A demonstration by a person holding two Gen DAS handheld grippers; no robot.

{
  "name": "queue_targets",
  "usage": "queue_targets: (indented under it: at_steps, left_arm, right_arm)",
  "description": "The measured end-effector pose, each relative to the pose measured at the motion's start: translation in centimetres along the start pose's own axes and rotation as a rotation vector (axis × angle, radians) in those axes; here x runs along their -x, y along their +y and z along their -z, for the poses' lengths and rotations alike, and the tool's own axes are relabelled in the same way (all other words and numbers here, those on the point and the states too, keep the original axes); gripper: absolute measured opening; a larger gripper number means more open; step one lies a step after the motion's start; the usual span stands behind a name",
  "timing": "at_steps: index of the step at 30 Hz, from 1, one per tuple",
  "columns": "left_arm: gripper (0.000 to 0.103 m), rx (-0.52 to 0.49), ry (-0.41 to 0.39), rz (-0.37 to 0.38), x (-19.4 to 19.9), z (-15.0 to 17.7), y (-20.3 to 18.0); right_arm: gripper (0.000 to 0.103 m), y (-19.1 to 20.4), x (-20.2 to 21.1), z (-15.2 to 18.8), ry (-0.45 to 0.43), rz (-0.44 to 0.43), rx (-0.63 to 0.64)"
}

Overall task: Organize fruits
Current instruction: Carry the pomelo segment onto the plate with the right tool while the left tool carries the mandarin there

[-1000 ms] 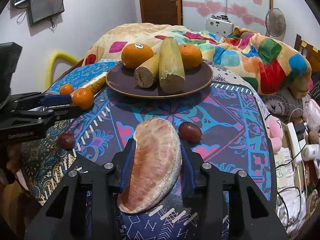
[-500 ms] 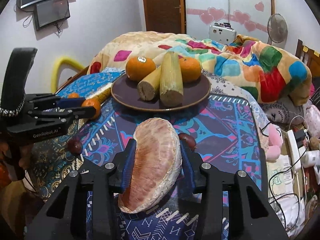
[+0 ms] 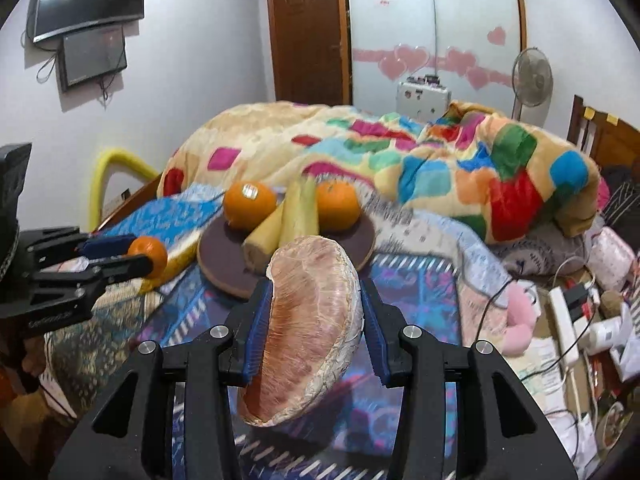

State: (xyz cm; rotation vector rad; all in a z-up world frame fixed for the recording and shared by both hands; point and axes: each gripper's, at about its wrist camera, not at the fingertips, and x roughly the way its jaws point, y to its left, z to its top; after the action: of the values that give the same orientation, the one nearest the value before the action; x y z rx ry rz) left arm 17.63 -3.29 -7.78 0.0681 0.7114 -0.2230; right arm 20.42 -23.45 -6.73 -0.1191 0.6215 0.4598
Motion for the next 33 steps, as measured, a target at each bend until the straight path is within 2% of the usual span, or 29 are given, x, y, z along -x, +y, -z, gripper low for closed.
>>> queue_targets:
  at_steps: [10, 17, 25, 33]
  left_arm:
    - [0.033, 0.004, -0.049, -0.017, -1.3, -2.9, 0.3]
    - [0.033, 0.018, -0.024, -0.014, -4.3, -4.4, 0.9]
    - [0.033, 0.028, 0.041, 0.006, -8.3, -5.1, 1.1]
    - [0.034, -0.023, 0.035, -0.003, -8.8, -5.2, 0.4]
  right_arm:
    - [0.040, -1.6, -1.8, -3.0, -0.060, 0.014, -0.018]
    - [0.040, -2.1, -4.2, -4.1, -0.060, 0.007, -0.002]
    - [0.040, -2.9, -8.4, -4.4, 0.018, -0.045, -0.012]
    - [0.040, -2.9, -10.1, -4.4, 0.078, -0.086, -0.021]
